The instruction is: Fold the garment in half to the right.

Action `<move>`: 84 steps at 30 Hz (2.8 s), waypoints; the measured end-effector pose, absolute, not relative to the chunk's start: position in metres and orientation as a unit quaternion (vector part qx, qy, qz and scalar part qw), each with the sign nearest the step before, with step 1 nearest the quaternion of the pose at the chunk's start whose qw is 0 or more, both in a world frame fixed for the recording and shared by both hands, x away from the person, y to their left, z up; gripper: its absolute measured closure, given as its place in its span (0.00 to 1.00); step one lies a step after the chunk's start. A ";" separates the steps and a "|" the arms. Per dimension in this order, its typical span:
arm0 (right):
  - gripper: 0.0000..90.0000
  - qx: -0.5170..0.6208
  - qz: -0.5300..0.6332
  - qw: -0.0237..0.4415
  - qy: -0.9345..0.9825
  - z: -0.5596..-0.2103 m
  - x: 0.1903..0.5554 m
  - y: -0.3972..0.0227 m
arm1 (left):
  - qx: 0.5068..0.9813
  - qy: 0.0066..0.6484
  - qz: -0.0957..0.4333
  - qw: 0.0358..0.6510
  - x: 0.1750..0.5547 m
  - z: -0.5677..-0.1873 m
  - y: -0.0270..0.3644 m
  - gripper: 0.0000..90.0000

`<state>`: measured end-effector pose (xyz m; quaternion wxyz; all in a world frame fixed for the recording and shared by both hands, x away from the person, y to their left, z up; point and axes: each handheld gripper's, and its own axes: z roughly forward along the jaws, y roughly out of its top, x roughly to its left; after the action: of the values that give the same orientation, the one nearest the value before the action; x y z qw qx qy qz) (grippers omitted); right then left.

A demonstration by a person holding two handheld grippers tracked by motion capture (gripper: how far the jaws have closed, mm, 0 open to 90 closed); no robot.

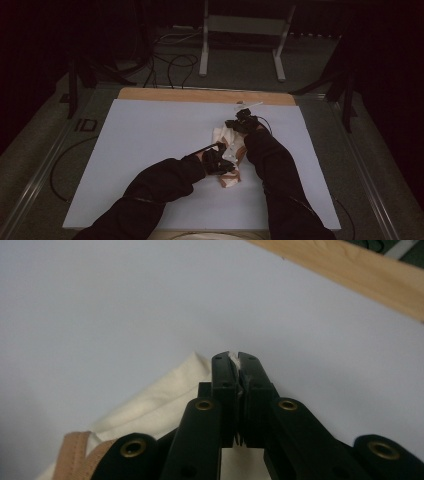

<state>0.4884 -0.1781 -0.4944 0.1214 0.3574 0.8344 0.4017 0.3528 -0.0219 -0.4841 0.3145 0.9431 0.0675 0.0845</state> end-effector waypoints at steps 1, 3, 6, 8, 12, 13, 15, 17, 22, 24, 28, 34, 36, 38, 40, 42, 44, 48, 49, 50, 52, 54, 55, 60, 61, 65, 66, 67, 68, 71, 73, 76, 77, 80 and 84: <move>0.98 0.359 0.401 0.123 0.834 -0.497 0.488 -0.179 | 0.943 0.069 0.084 0.315 0.353 -0.485 -0.023 0.96; 0.98 0.363 0.397 0.121 0.834 -0.501 0.488 -0.181 | 0.944 0.068 0.082 0.312 0.352 -0.488 -0.024 0.96; 0.97 0.365 0.392 0.121 0.836 -0.508 0.486 -0.183 | 0.947 0.068 0.077 0.306 0.352 -0.492 -0.025 0.96; 0.97 0.367 0.389 0.120 0.836 -0.512 0.486 -0.185 | 0.946 0.068 0.074 0.307 0.353 -0.494 -0.025 0.96; 0.97 0.372 0.384 0.119 0.837 -0.518 0.485 -0.185 | 0.947 0.069 0.071 0.305 0.354 -0.497 -0.027 0.95; 0.97 0.374 0.379 0.118 0.838 -0.519 0.485 -0.185 | 0.947 0.069 0.070 0.305 0.354 -0.498 -0.027 0.95; 0.97 0.374 0.377 0.118 0.839 -0.522 0.485 -0.185 | 0.946 0.073 0.065 0.308 0.355 -0.498 -0.027 0.95; 0.96 0.381 0.378 0.115 0.836 -0.521 0.485 -0.185 | 0.945 0.073 0.061 0.312 0.355 -0.498 -0.027 0.93; 0.77 0.381 0.387 0.116 0.831 -0.510 0.483 -0.186 | 0.936 0.076 0.057 0.339 0.352 -0.490 -0.022 0.71; 0.73 0.381 0.388 0.120 0.831 -0.507 0.482 -0.186 | 0.934 0.079 0.057 0.345 0.352 -0.487 -0.021 0.63; 0.52 0.378 0.397 0.129 0.826 -0.486 0.476 -0.184 | 0.920 0.102 0.077 0.371 0.350 -0.472 -0.006 0.42; 0.43 0.377 0.407 0.130 0.822 -0.463 0.465 -0.181 | 0.902 0.143 0.085 0.399 0.349 -0.458 0.021 0.20; 0.43 0.373 0.407 0.136 0.823 -0.459 0.458 -0.178 | 0.900 0.145 0.087 0.402 0.347 -0.456 0.033 0.11; 0.43 0.367 0.407 0.137 0.825 -0.456 0.451 -0.174 | 0.898 0.154 0.100 0.401 0.344 -0.456 0.044 0.04; 0.44 0.362 0.403 0.132 0.830 -0.456 0.443 -0.170 | 0.892 0.167 0.108 0.407 0.340 -0.457 0.057 0.00; 0.45 0.357 0.401 0.129 0.834 -0.457 0.439 -0.167 | 0.889 0.175 0.108 0.410 0.338 -0.458 0.064 0.00; 0.44 0.354 0.396 0.129 0.837 -0.459 0.435 -0.165 | 0.885 0.182 0.117 0.413 0.334 -0.460 0.075 0.00; 0.44 0.336 0.368 0.129 0.857 -0.477 0.423 -0.150 | 0.874 0.200 0.136 0.421 0.320 -0.470 0.109 0.00; 0.44 0.335 0.364 0.130 0.859 -0.479 0.423 -0.148 | 0.873 0.204 0.142 0.420 0.316 -0.473 0.117 0.00; 0.45 0.331 0.355 0.133 0.864 -0.483 0.423 -0.146 | 0.874 0.204 0.141 0.417 0.314 -0.475 0.123 0.00; 0.47 0.330 0.345 0.132 0.869 -0.488 0.424 -0.144 | 0.872 0.210 0.142 0.419 0.309 -0.479 0.133 0.00; 0.52 0.330 0.335 0.132 0.872 -0.493 0.426 -0.143 | 0.871 0.217 0.146 0.415 0.305 -0.482 0.142 0.00; 0.57 0.330 0.329 0.135 0.875 -0.494 0.426 -0.143 | 0.869 0.220 0.146 0.419 0.303 -0.484 0.147 0.00; 0.89 0.322 0.310 0.152 0.882 -0.497 0.426 -0.149 | 0.859 0.241 0.147 0.427 0.294 -0.488 0.161 0.00; 0.95 0.322 0.310 0.154 0.881 -0.497 0.426 -0.150 | 0.857 0.246 0.148 0.429 0.292 -0.489 0.164 0.00; 0.98 0.321 0.319 0.159 0.877 -0.493 0.423 -0.154 | 0.848 0.260 0.148 0.438 0.289 -0.493 0.172 0.00; 0.98 0.322 0.327 0.164 0.873 -0.489 0.421 -0.158 | 0.843 0.271 0.150 0.441 0.288 -0.495 0.177 0.00; 0.98 0.321 0.329 0.166 0.872 -0.487 0.420 -0.160 | 0.840 0.277 0.152 0.441 0.288 -0.497 0.181 0.00; 0.98 0.321 0.331 0.169 0.871 -0.484 0.419 -0.163 | 0.839 0.280 0.153 0.441 0.288 -0.498 0.183 0.00; 0.98 0.324 0.333 0.178 0.868 -0.479 0.417 -0.170 | 0.834 0.293 0.161 0.439 0.288 -0.501 0.190 0.00; 0.98 0.327 0.334 0.181 0.866 -0.477 0.416 -0.173 | 0.833 0.295 0.162 0.440 0.288 -0.501 0.192 0.00; 0.98 0.333 0.336 0.192 0.860 -0.472 0.413 -0.186 | 0.825 0.311 0.164 0.441 0.290 -0.506 0.202 0.00; 0.98 0.335 0.336 0.194 0.858 -0.472 0.413 -0.189 | 0.824 0.315 0.167 0.441 0.290 -0.508 0.204 0.00; 0.98 0.343 0.336 0.199 0.854 -0.472 0.411 -0.197 | 0.820 0.323 0.166 0.443 0.290 -0.511 0.207 0.00; 0.97 0.354 0.341 0.202 0.847 -0.473 0.407 -0.208 | 0.814 0.329 0.169 0.448 0.291 -0.512 0.210 0.00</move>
<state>0.4075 -0.2075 -0.4734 0.2018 0.3541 0.8472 0.3409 0.2907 0.2103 -0.5124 0.4479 0.8141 0.3289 0.1687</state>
